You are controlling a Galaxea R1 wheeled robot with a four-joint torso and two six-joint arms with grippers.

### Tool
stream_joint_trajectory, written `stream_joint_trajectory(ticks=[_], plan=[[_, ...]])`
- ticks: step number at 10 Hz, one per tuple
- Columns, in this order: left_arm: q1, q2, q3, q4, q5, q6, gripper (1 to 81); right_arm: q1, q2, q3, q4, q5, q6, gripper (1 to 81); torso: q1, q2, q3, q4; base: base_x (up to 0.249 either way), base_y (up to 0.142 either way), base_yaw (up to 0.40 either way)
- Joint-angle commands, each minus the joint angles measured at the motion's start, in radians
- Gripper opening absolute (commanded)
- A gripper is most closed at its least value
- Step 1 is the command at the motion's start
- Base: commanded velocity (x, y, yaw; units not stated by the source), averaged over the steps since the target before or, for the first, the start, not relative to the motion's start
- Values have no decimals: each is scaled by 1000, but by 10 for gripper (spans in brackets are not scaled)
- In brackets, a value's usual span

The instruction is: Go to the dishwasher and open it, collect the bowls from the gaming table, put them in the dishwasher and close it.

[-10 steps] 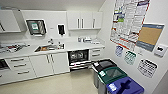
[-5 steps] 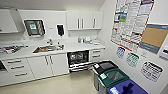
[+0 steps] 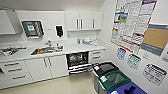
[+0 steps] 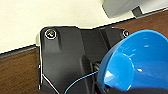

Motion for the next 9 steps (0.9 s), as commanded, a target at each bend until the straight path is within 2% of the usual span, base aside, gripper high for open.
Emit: stream_joint_trajectory(ticks=[1,9], plan=[[-32,-22,5,4,24,-2,10,41,-15,7,-11,-36,-1,10,0,0,0,0,108,102,0],[-32,-22,5,4,24,0,10,39,-14,3,-11,-37,-1,10,0,0,0,0,104,86,0]])
